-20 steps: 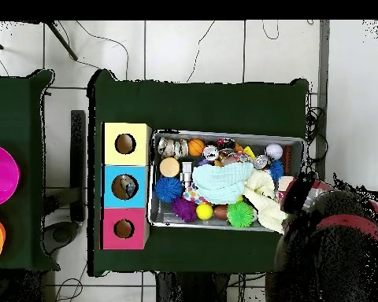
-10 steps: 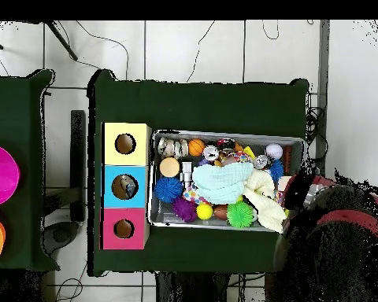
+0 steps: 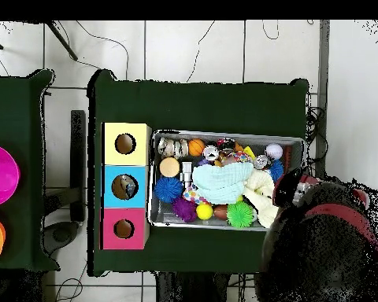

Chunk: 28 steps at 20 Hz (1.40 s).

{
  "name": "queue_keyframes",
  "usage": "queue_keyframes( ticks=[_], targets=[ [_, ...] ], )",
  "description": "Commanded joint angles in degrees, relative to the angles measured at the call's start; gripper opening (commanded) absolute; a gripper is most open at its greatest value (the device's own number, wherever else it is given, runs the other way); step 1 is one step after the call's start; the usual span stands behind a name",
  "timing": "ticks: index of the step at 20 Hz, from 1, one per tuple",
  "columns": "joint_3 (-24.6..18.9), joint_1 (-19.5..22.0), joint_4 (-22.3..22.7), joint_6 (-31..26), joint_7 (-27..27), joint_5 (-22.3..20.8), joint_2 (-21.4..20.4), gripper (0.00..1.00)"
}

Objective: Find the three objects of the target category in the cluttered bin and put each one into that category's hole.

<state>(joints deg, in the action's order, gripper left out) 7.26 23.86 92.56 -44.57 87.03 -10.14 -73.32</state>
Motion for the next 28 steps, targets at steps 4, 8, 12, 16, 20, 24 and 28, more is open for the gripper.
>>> queue_keyframes(
  ticks=[4, 8, 12, 16, 20, 24, 28],
  targets=[
    [-5.14, 2.74, 13.29, 5.40, -11.27, -4.69, 1.45, 1.00],
    [-6.48, 4.45, 14.02, 6.51, -11.88, -4.37, 1.96, 1.00],
    [-7.82, 5.63, 14.94, 7.75, -11.60, -4.25, 2.15, 1.00],
    [-9.38, 6.90, 15.81, 9.21, -11.59, -4.76, 2.34, 1.00],
    [-10.31, 7.83, 16.87, 11.30, -10.14, -5.21, 2.90, 1.00],
    [-11.65, 8.89, 16.33, 9.54, -11.23, -4.66, 2.83, 1.00],
    [-12.27, 9.32, 16.07, 7.15, -10.60, -4.46, 2.55, 1.00]
  ],
)
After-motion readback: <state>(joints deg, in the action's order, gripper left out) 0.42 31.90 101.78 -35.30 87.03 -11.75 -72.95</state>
